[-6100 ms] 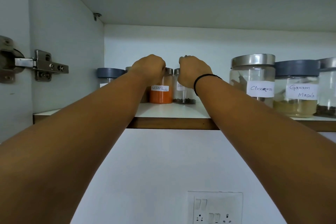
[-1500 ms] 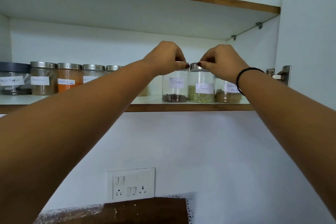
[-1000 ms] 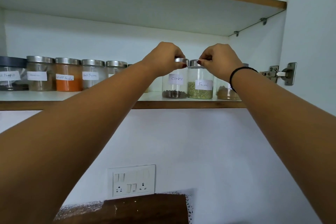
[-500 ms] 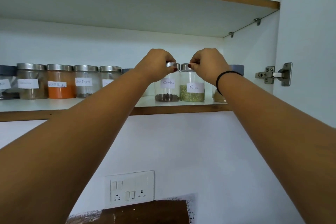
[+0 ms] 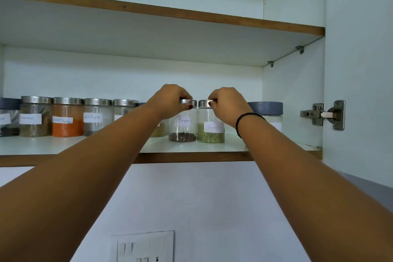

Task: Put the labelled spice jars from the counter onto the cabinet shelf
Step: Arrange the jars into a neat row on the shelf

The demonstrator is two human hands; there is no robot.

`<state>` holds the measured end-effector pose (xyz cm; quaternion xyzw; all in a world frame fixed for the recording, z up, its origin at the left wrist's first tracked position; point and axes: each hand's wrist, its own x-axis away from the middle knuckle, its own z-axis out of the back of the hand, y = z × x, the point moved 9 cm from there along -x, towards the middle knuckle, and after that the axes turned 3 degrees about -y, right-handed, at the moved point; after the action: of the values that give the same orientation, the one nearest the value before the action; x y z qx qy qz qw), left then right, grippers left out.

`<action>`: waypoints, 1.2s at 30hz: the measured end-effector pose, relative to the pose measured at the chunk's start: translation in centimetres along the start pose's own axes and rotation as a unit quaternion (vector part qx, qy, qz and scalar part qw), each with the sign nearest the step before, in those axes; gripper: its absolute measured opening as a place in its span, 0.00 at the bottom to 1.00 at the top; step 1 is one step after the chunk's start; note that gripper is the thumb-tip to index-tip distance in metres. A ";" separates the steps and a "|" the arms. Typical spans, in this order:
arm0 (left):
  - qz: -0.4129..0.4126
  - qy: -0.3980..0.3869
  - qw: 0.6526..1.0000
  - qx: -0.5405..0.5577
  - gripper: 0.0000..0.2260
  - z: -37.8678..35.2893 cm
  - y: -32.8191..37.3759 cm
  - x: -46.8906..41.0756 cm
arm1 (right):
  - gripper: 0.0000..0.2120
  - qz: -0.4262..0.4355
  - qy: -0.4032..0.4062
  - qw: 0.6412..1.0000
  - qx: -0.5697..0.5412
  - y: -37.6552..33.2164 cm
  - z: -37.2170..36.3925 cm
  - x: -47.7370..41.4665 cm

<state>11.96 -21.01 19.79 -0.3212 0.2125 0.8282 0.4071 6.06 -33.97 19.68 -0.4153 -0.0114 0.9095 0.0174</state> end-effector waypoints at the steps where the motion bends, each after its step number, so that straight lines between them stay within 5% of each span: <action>1: 0.001 0.001 1.000 0.001 0.11 -0.1 -0.3 -0.2 | 0.10 -0.001 0.000 1.000 -0.005 0.1 -0.3 -0.2; 28: 0.031 -0.019 0.997 -0.070 0.09 -4.1 -5.5 -4.5 | 0.12 0.015 -0.105 0.992 0.063 -0.5 -7.9 -5.7; 36: 0.021 -0.045 0.992 -0.120 0.19 -5.4 -6.2 -4.8 | 0.14 0.035 -0.126 0.987 0.096 -0.7 -8.8 -5.9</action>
<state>21.14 -23.34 18.76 -0.3255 0.1000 0.8698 0.3572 16.64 -33.43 18.40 -0.2944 0.0879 0.9513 0.0239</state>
